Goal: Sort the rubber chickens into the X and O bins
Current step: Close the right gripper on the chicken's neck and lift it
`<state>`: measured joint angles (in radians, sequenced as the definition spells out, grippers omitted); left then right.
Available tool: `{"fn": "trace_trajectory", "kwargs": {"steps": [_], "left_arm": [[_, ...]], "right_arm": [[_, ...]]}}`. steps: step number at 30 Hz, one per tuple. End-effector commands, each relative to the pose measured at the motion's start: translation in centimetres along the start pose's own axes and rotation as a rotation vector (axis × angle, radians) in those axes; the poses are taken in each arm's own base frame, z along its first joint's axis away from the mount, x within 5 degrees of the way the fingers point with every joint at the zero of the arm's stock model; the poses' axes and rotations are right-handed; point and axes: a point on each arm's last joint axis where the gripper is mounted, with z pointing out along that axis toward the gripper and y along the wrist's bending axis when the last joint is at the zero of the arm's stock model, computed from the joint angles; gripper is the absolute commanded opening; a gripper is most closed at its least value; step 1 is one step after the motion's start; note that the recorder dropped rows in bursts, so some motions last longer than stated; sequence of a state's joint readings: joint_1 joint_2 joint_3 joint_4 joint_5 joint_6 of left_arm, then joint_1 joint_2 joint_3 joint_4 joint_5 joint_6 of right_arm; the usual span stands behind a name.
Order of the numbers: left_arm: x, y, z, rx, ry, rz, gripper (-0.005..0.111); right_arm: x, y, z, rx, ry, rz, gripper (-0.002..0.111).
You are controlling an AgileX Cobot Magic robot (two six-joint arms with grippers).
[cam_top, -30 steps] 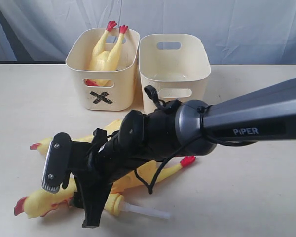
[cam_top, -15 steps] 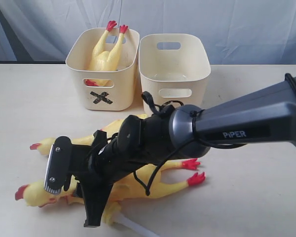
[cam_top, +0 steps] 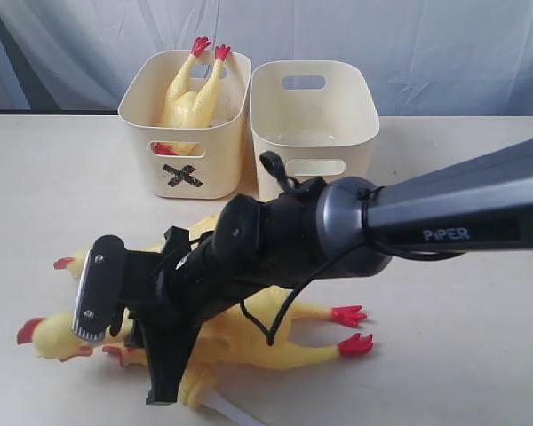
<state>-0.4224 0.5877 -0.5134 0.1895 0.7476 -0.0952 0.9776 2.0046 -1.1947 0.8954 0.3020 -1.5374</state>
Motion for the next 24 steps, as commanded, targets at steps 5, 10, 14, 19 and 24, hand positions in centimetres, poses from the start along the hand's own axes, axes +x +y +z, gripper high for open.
{"fn": "trace_trajectory", "kwargs": {"steps": [5, 10, 14, 19, 24], "left_arm": [[0.0, -0.1, 0.0, 0.005, -0.014, -0.009, 0.0], [-0.1, -0.1, 0.0, 0.007, -0.032, -0.009, 0.0], [-0.2, -0.1, 0.0, 0.007, -0.038, -0.009, 0.0], [-0.2, -0.1, 0.0, 0.007, -0.038, -0.009, 0.0], [-0.2, -0.1, 0.0, 0.007, -0.038, -0.005, 0.0]], "right_arm": [[-3.3, -1.0, -5.4, 0.091, -0.122, -0.001, -0.001], [-5.3, -1.9, -9.6, 0.21, -0.225, 0.088, -0.001], [-6.5, -2.5, -12.8, 0.293, -0.326, 0.255, -0.001], [-6.9, -2.9, -15.4, 0.393, -0.417, 0.381, -0.001], [-5.2, -3.5, -17.5, 0.601, -0.465, 0.459, -0.001]]}}
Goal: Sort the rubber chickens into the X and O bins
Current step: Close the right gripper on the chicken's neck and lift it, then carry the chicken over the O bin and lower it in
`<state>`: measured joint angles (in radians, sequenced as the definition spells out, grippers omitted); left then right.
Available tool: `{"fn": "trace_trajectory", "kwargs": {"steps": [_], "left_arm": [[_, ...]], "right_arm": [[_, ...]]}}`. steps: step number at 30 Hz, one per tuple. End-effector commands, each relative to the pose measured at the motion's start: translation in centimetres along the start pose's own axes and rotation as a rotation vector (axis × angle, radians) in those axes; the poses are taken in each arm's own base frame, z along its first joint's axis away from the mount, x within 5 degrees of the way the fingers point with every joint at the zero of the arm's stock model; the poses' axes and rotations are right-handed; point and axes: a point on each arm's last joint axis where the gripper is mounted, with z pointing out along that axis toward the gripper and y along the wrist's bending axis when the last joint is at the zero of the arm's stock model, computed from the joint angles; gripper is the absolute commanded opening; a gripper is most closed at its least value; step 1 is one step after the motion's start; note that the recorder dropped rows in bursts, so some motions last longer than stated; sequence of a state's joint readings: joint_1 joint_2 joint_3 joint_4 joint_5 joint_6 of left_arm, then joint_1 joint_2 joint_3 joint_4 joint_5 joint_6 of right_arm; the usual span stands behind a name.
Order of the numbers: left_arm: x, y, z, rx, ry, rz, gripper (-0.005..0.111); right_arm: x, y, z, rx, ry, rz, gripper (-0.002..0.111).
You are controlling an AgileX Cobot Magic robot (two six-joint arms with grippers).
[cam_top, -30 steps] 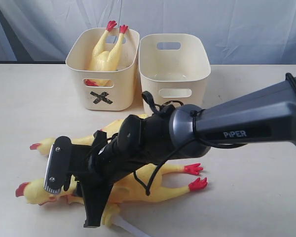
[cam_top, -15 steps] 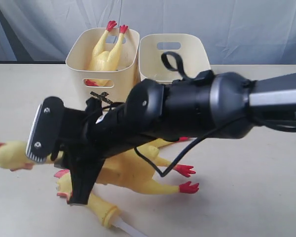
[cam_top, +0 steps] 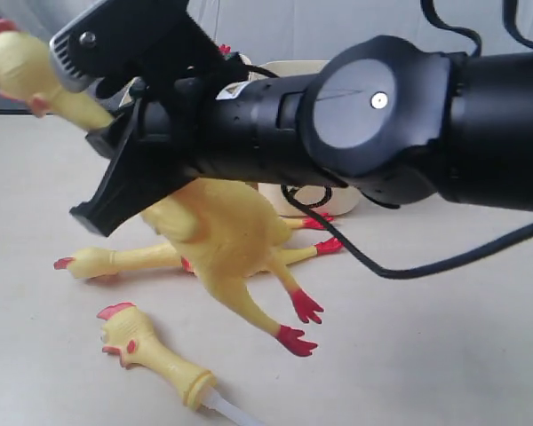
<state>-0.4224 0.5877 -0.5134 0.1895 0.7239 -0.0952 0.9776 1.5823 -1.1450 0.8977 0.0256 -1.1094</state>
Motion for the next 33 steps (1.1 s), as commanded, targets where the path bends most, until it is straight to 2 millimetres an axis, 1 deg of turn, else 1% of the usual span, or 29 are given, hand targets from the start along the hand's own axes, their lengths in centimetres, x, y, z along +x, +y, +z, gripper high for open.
{"fn": "trace_trajectory", "kwargs": {"steps": [1, 4, 7, 10, 16, 20, 25, 26, 27, 28, 29, 30, 31, 33], "left_arm": [[0.0, -0.1, 0.0, 0.005, -0.014, -0.005, 0.0], [0.0, -0.1, 0.0, 0.005, -0.016, -0.005, 0.0], [0.0, -0.1, 0.0, 0.005, -0.016, -0.005, 0.0], [0.0, -0.1, 0.0, 0.005, -0.016, -0.005, 0.0], [0.0, -0.1, 0.0, 0.005, -0.018, -0.005, 0.0], [-0.1, -0.1, 0.0, 0.006, -0.028, -0.005, 0.0], [-0.2, -0.1, 0.0, 0.007, -0.036, -0.005, 0.0], [-0.2, -0.1, 0.0, 0.007, -0.041, -0.005, 0.0], [-0.2, -0.1, 0.0, 0.007, -0.044, -0.005, 0.0], [-0.3, -0.1, 0.0, 0.009, -0.045, -0.007, 0.0], [-0.3, -0.1, 0.0, 0.01, -0.045, -0.008, 0.0], [-0.3, -0.1, 0.0, 0.012, -0.045, -0.01, 0.0], [-0.3, -0.1, 0.0, 0.014, -0.045, -0.013, 0.0], [-0.3, -0.1, 0.0, 0.015, -0.047, -0.014, 0.0]], "right_arm": [[0.2, -2.4, -2.1, 0.232, -0.085, 0.103, -0.001], [1.2, -4.6, -3.4, 0.365, -0.093, 0.229, -0.001], [1.8, -6.7, -4.7, 0.461, -0.097, 0.332, -0.001], [1.9, -8.5, -5.8, 0.521, -0.112, 0.378, -0.001], [2.2, -11.3, -7.9, 0.651, -0.145, 0.47, -0.001], [2.6, -13.4, -9.3, 0.742, -0.196, 0.569, -0.001], [3.4, -16.1, -11.1, 0.861, -0.315, 0.741, -0.001], [3.5, -16.9, -11.6, 0.876, -0.367, 0.795, -0.001], [3.6, -17.2, -11.8, 0.878, -0.392, 0.817, -0.001], [3.6, -18.0, -12.4, 0.889, -0.461, 0.869, -0.001], [3.6, -18.3, -12.5, 0.894, -0.488, 0.876, -0.001], [3.7, -19.0, -12.7, 0.887, -0.566, 0.905, -0.001], [3.6, -19.3, -12.8, 0.874, -0.61, 0.924, -0.001], [3.4, -20.1, -12.5, 0.848, -0.732, 0.856, -0.001]]}}
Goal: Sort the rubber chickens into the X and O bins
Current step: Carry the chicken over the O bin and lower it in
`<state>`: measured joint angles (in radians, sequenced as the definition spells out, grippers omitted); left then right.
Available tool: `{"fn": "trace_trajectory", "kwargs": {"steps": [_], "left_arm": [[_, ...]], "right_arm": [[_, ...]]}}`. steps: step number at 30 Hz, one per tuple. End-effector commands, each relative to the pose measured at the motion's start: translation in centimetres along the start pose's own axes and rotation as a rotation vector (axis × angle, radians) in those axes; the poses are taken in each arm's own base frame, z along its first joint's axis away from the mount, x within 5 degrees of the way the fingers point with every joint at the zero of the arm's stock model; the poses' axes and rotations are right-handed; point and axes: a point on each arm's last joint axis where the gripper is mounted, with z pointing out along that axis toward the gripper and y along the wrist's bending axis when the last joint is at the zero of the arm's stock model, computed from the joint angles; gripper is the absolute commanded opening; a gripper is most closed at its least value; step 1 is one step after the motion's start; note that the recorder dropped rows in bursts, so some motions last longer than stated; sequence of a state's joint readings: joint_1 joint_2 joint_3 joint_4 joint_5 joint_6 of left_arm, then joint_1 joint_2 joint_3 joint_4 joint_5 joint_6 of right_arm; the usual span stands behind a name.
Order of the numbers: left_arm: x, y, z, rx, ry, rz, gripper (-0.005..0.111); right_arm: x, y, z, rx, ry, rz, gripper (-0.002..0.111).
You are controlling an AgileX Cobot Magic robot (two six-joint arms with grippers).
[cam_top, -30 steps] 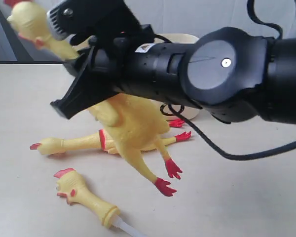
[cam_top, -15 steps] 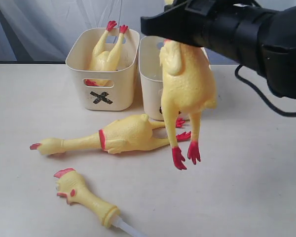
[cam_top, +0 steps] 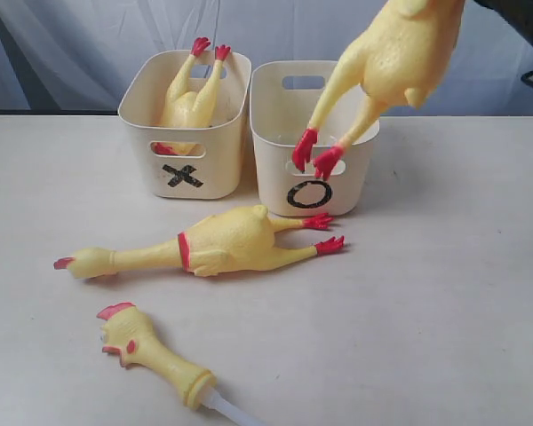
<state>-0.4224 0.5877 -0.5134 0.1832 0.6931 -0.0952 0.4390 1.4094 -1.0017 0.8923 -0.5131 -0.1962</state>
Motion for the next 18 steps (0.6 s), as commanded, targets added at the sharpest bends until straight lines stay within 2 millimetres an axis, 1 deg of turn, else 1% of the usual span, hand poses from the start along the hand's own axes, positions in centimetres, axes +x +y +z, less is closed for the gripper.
{"fn": "trace_trajectory", "kwargs": {"steps": [1, 4, 5, 8, 11, 13, 18], "left_arm": [[0.0, -0.1, 0.0, 0.008, -0.018, -0.009, 0.0], [0.0, -0.1, 0.0, 0.008, -0.018, -0.009, 0.0], [0.0, -0.1, 0.0, 0.011, -0.02, -0.012, 0.0], [0.0, -0.1, 0.0, 0.011, -0.02, -0.012, 0.0], [0.0, -0.1, 0.0, 0.011, -0.02, -0.009, 0.0], [0.0, -0.1, 0.0, 0.011, -0.02, -0.009, 0.0], [0.0, -0.1, 0.0, 0.011, -0.02, -0.009, 0.0]], "right_arm": [[-0.5, 0.0, 1.4, -0.119, -0.18, 0.0, -0.001], [0.9, -0.7, 2.5, -0.114, -0.215, -0.032, -0.001], [1.5, -0.9, 3.3, -0.101, -0.216, -0.029, -0.001], [2.5, -0.7, 5.1, -0.102, -0.207, -0.033, -0.001], [2.5, -0.1, 6.4, -0.112, -0.219, -0.025, -0.001], [2.2, 0.5, 6.9, -0.132, -0.227, -0.03, -0.001], [2.2, 1.2, 6.9, -0.187, -0.203, -0.092, -0.001]]}}
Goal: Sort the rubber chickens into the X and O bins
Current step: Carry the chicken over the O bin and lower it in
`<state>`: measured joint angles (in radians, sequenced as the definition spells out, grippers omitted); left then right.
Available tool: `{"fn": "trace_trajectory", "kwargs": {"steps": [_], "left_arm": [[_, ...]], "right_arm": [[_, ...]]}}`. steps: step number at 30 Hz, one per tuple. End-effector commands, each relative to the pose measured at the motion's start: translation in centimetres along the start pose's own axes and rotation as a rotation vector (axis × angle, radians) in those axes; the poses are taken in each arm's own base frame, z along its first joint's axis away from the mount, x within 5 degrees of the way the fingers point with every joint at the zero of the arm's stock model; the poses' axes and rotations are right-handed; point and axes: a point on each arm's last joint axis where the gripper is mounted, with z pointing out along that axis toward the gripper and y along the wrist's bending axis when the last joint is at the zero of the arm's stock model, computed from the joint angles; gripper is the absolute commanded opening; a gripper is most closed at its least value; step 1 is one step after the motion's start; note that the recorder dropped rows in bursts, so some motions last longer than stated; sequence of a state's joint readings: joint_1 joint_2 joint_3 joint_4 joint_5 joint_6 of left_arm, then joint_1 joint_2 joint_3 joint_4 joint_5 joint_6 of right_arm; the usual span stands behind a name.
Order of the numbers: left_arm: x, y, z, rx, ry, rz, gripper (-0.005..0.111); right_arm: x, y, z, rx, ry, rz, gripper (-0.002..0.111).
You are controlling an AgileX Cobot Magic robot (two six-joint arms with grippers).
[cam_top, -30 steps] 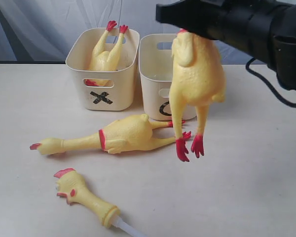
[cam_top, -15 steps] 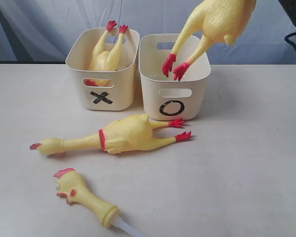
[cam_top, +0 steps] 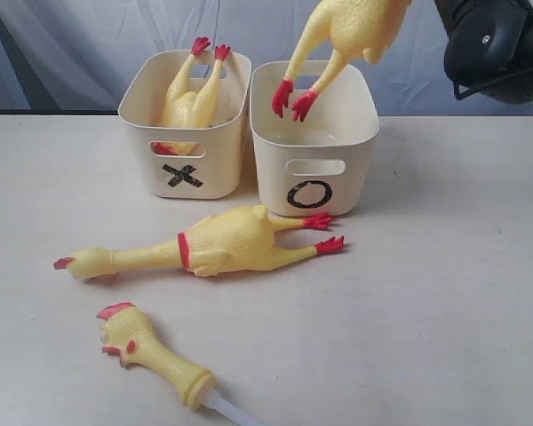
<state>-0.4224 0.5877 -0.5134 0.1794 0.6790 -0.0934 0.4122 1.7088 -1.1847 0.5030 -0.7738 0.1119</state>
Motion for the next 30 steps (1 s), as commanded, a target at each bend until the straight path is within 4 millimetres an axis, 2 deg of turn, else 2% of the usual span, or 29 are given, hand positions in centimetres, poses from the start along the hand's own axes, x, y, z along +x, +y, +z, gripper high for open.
{"fn": "trace_trajectory", "kwargs": {"steps": [1, 7, 19, 24, 30], "left_arm": [[0.1, -0.1, 0.0, 0.007, -0.006, -0.008, 0.0], [0.1, -0.1, 0.0, 0.007, -0.006, -0.008, 0.0], [0.1, -0.2, 0.0, 0.02, -0.005, -0.024, 0.0], [0.1, -0.2, 0.0, 0.02, -0.005, -0.024, 0.0], [0.1, -0.2, 0.0, 0.021, -0.004, -0.026, 0.0]], "right_arm": [[-0.6, 0.6, 0.1, -0.051, -0.011, -0.041, -0.001], [-0.7, 0.6, 0.2, -0.056, -0.029, -0.041, -0.001], [0.1, 0.9, 1.9, -0.062, -0.046, -0.048, -0.001], [1.4, 0.4, 2.3, -0.05, -0.024, -0.137, -0.001], [2.8, -0.2, 2.6, -0.039, 0.011, -0.155, -0.001]]}}
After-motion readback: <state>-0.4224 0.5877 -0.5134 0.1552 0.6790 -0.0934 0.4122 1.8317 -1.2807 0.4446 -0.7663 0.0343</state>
